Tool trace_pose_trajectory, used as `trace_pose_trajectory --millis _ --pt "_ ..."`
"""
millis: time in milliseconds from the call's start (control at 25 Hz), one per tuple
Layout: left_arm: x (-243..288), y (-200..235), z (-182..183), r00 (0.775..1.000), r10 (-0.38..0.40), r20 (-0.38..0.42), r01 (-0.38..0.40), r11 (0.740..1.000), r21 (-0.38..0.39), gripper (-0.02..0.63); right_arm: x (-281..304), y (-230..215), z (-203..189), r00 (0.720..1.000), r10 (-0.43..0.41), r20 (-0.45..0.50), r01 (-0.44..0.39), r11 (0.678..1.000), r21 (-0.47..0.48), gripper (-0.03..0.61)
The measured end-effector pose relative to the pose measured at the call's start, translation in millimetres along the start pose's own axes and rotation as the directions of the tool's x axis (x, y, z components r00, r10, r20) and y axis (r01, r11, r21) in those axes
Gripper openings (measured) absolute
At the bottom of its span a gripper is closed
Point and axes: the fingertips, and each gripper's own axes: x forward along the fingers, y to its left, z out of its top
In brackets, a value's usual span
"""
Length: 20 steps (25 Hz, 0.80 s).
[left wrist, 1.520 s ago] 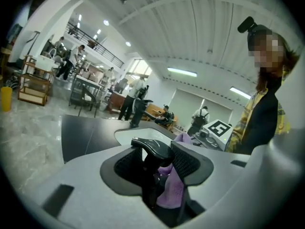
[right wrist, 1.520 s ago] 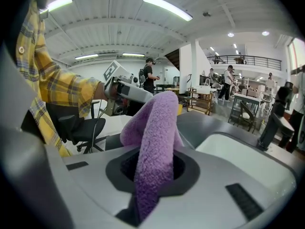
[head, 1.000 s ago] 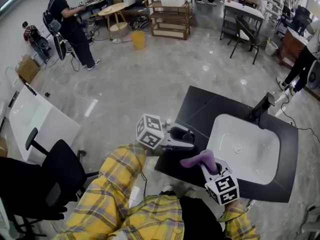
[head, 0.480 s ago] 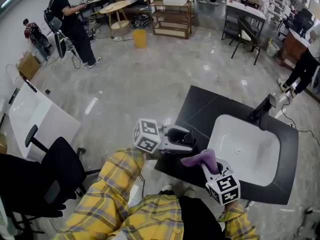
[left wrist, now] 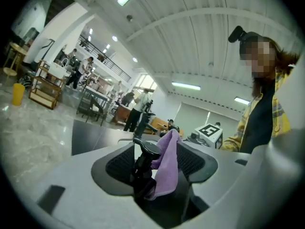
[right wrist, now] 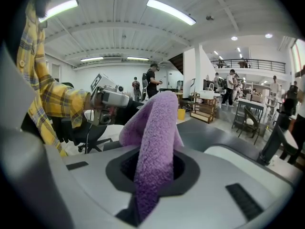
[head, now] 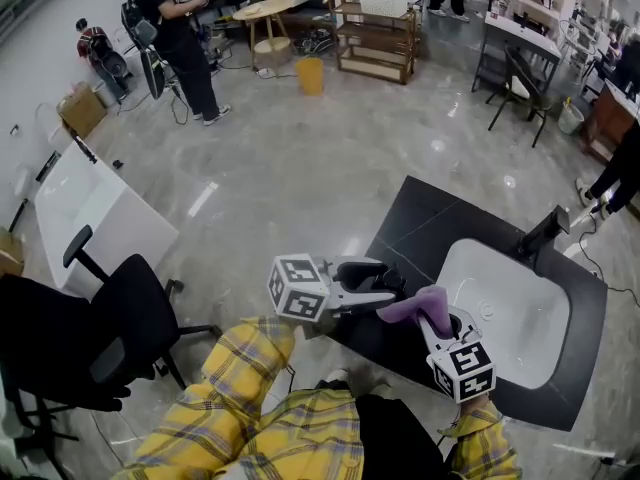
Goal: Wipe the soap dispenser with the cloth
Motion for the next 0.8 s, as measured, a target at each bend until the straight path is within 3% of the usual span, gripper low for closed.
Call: trace_pose_trajectory --millis 160,320,440,600,680,800 --pt "-8.1 5.0 17.3 0.986 0.130 0.107 -0.126 0.991 -0.043 0.249 5.7 0.6 7.6 0.999 0.030 0.011 -0.030 0.999 -0.032 0.037" --pt "-2.0 8.6 35.0 0.937 0.297 0.184 -0.285 0.954 -0.090 0.249 13.6 -2.5 9.1 0.999 0.047 0.000 -0.047 0.993 -0.106 0.037" --pt "5.5 13.6 33.7 0.906 0.396 0.146 -0.389 0.918 -0.075 0.226 21.8 -4.0 11.5 0.999 0.051 -0.011 -0.052 0.985 -0.163 0.037" --pt "8.8 25.3 20.4 0.873 0.483 0.072 -0.484 0.875 -0.009 0.077 36.7 -3.2 11.7 0.998 0.065 -0.026 -0.069 0.980 -0.185 0.037" --pt "7.1 29.5 19.2 0.861 0.504 0.070 -0.505 0.863 -0.006 0.041 42.3 -3.1 8.9 0.997 0.071 -0.036 -0.076 0.979 -0.190 0.037" --pt "8.0 31.0 20.1 0.857 0.511 0.062 -0.513 0.859 0.013 0.037 47.7 -4.3 5.1 0.996 0.074 -0.048 -0.081 0.980 -0.181 0.037"
